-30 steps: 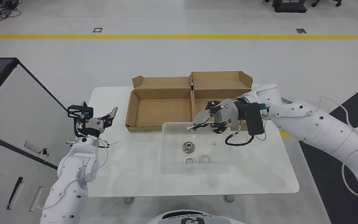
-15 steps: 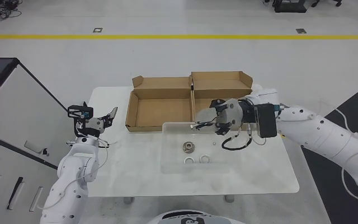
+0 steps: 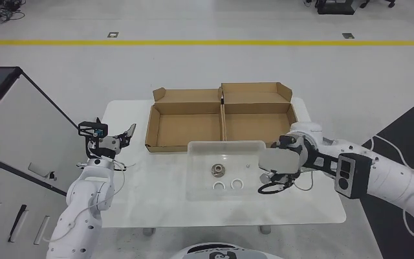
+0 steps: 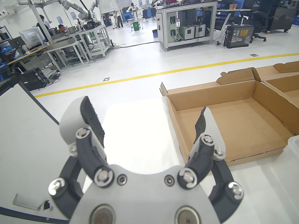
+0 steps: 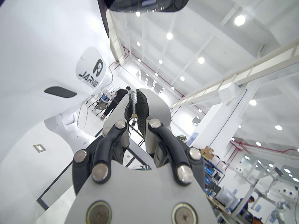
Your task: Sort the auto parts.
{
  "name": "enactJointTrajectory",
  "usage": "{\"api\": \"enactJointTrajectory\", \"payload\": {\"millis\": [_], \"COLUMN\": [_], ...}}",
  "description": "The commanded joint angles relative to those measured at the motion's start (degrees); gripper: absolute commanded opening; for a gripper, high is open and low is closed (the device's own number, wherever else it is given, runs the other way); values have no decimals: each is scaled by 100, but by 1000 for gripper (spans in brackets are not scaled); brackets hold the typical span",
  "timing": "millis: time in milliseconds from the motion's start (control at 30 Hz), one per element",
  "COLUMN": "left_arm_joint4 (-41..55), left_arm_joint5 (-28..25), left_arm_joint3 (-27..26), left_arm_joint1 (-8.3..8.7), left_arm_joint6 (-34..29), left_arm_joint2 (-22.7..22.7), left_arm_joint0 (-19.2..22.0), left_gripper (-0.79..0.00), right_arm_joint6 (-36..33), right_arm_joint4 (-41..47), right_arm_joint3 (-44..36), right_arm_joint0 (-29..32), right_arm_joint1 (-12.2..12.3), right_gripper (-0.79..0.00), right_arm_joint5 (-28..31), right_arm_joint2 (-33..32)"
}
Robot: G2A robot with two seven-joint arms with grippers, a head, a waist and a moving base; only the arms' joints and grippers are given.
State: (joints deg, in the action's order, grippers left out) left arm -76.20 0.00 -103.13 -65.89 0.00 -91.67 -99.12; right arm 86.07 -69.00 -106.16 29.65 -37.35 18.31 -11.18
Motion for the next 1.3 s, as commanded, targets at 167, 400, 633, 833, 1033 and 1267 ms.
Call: {"api": "enactJointTrajectory", "payload": {"millis": [167,400,633,833,1033,1267], "left_arm_joint4": [0,0,0,0,0,0], "left_arm_joint5": [0,0,0,0,0,0], "left_arm_joint3": [0,0,0,0,0,0], "left_arm_joint1": [0,0,0,0,0,0], "left_arm_joint6": [0,0,0,0,0,0], "left_arm_joint2": [0,0,0,0,0,0], "left_arm_joint0": [0,0,0,0,0,0], "left_gripper": [0,0,0,0,0,0], "right_arm_joint6": [191,-127,-521,-521,-521,-565], "right_arm_joint4": [635,1348,1477,1477,1477,1477], "right_arm_joint3": [-214,-176,-207,-207,-207,-216], "right_arm_joint0": [-185,-348,-441,-441,-441,-429], "right_arm_joint1": [17,-88,-219,-219,-219,-220], "right_gripper": [-785,-785,-785,-785,-785,-785], "right_arm_joint5": [-195,122,516,516,516,501], "right_arm_joint2": [144,89,-18,-18,-18,-27]}}
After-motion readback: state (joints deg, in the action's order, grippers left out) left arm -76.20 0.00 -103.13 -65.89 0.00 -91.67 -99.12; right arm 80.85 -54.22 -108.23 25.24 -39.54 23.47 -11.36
